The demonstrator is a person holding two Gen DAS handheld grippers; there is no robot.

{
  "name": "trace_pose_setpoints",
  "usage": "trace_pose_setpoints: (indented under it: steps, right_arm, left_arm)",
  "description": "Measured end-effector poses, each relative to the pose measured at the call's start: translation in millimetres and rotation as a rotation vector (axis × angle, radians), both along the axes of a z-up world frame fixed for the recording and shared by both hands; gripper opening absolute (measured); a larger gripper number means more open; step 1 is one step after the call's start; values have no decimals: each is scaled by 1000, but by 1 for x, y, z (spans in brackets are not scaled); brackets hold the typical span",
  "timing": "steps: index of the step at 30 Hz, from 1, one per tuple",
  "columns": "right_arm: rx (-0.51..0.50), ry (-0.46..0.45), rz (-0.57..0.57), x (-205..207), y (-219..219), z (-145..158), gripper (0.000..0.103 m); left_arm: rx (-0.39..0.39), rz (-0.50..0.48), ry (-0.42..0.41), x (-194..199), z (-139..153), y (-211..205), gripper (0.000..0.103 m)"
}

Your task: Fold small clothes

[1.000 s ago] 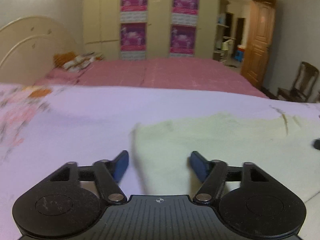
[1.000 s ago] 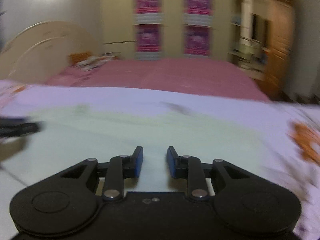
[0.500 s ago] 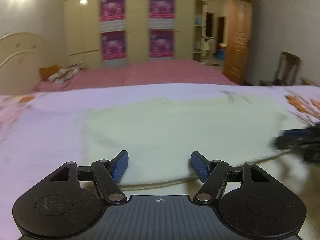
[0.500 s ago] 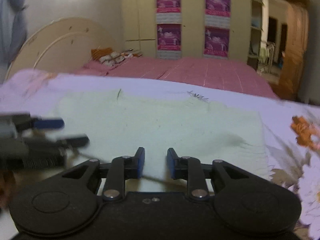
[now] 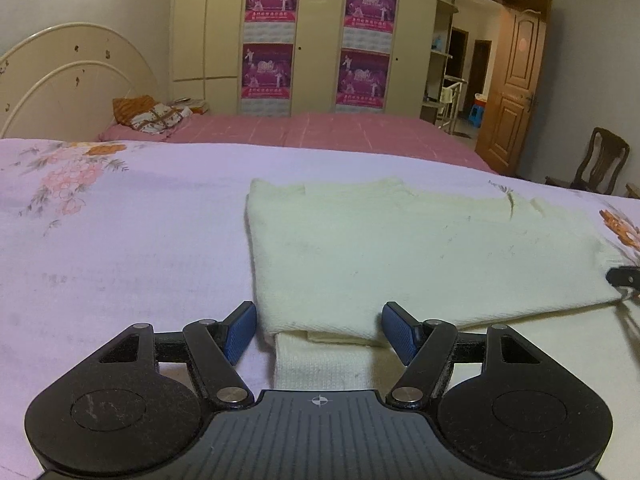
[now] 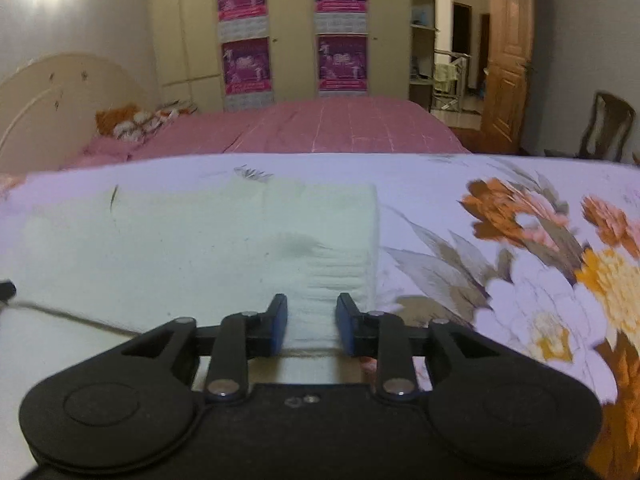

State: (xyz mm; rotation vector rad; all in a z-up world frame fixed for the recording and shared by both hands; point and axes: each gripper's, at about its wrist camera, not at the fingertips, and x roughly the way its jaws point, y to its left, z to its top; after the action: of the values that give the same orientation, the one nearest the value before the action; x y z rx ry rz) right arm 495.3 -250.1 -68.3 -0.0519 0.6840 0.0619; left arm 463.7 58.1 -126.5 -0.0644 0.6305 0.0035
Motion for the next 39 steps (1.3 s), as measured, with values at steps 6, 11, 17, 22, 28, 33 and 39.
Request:
trace_pose_setpoints:
  steps: [6, 11, 17, 22, 28, 33, 39]
  right_arm:
    - [-70, 6, -9, 18, 4, -5, 16]
    - [-10, 18, -5, -13, -9, 11, 33]
    - [77, 79, 28, -90, -35, 13, 34]
    - [157, 105, 6, -158, -54, 19, 34]
    - [238, 129, 9, -228, -66, 27, 34]
    - [307, 148, 2, -266, -77, 29, 35]
    - [439, 196, -27, -304, -96, 19, 36]
  left_arm:
    - [-2, 16, 20, -1, 3, -1, 79]
    - [44, 6, 61, -21, 9, 0, 79]
    - [43, 12, 85, -99, 12, 3, 79]
    - [56, 5, 116, -169, 15, -1, 79]
    - [57, -14, 149, -241, 22, -3, 78]
    - [-28, -12, 171, -279, 25, 3, 78]
    - [-189, -24, 186, -314, 23, 16, 66]
